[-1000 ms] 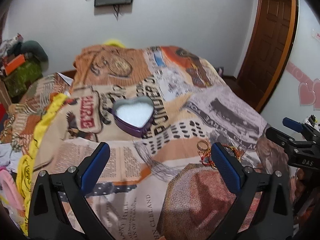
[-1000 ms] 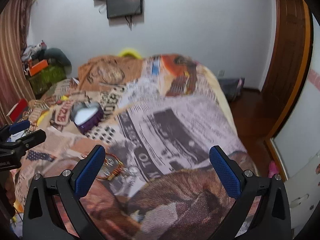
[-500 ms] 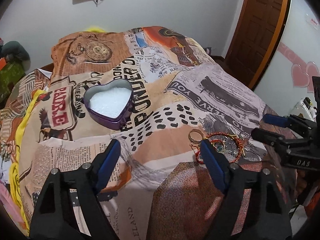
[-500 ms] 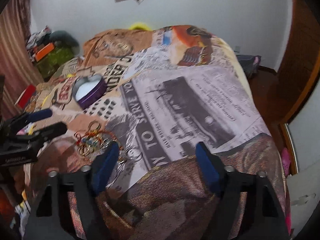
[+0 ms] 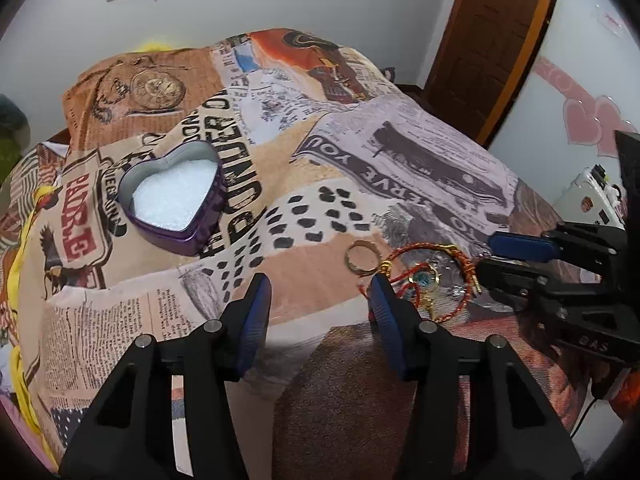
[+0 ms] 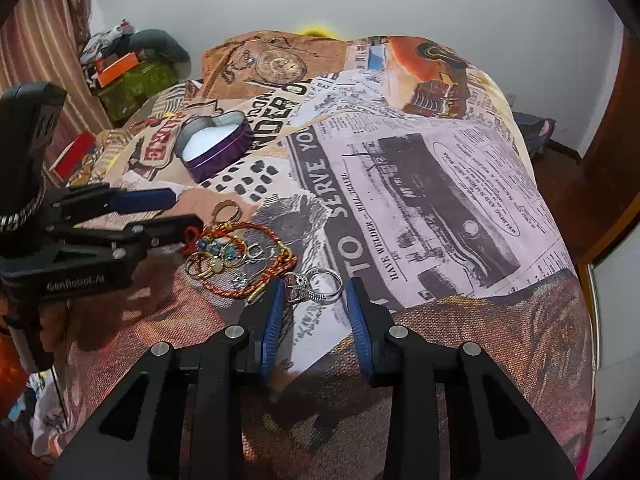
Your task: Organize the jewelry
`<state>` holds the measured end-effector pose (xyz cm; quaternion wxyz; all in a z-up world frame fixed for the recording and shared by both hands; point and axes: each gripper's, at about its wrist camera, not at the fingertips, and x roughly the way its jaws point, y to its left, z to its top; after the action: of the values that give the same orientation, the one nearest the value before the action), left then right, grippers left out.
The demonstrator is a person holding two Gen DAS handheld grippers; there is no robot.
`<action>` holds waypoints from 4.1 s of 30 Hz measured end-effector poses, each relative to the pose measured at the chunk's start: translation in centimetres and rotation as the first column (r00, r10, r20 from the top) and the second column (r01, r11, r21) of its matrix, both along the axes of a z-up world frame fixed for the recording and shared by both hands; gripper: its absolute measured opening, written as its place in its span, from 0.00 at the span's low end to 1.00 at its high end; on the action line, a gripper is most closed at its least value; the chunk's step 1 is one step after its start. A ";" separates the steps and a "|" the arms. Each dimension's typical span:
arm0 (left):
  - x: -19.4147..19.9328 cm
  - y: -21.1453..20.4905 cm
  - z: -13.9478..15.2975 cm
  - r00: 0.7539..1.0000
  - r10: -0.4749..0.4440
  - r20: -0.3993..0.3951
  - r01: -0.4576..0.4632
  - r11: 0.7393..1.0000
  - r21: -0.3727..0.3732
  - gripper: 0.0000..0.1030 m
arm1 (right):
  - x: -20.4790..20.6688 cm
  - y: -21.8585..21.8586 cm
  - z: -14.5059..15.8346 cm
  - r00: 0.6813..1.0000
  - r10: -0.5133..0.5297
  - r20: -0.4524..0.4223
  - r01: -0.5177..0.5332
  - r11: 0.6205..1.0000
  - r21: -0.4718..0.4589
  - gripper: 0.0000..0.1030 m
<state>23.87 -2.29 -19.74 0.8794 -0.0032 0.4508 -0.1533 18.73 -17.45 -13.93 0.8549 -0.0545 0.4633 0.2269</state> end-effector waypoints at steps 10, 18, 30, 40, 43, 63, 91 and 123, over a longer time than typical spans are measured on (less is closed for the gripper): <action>1.7 -1.1 -0.3 0.998 -0.048 -0.032 0.047 0.999 -0.022 0.38 | 0.4 -0.2 -0.4 1.000 0.004 -0.023 -0.003 0.999 0.040 0.28; 2.3 0.4 0.8 1.000 0.008 -0.016 -0.009 0.998 -0.066 0.35 | 0.3 -0.5 -0.5 1.000 0.006 -0.025 -0.005 0.998 0.060 0.28; 2.2 0.3 0.2 0.999 -0.023 -0.045 0.022 1.000 -0.014 0.35 | 0.4 -0.6 -0.6 1.000 0.006 -0.021 -0.005 0.997 0.071 0.28; 2.7 -1.3 -0.4 0.997 -0.057 -0.051 0.058 0.998 0.011 0.35 | 0.7 -0.7 -0.8 1.000 0.004 -0.020 -0.003 0.997 0.077 0.28; 3.2 -1.7 -0.5 0.996 -0.068 -0.053 0.069 0.997 0.017 0.35 | 0.8 -0.8 -0.9 1.000 0.004 -0.021 -0.003 0.997 0.081 0.27; 1.6 0.2 2.1 1.000 0.010 0.025 -0.009 1.000 -0.026 0.20 | 0.2 -1.2 1.8 0.999 -0.031 0.031 0.029 0.996 0.086 0.27; 0.9 11.2 9.5 0.935 0.249 0.253 -0.238 0.968 -0.075 0.20 | 5.4 10.3 8.2 0.968 0.154 0.200 -0.176 0.979 0.100 0.27; 10.5 13.8 -0.5 0.981 0.192 -0.020 -0.192 0.980 -0.059 0.20 | 13.2 18.1 -0.5 0.940 0.334 -0.069 -0.338 0.938 -0.075 0.27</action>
<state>34.41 11.51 -20.23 0.8863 -0.0743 0.4498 -0.0812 31.91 0.66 -14.40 0.7874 -0.1633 0.4799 0.3508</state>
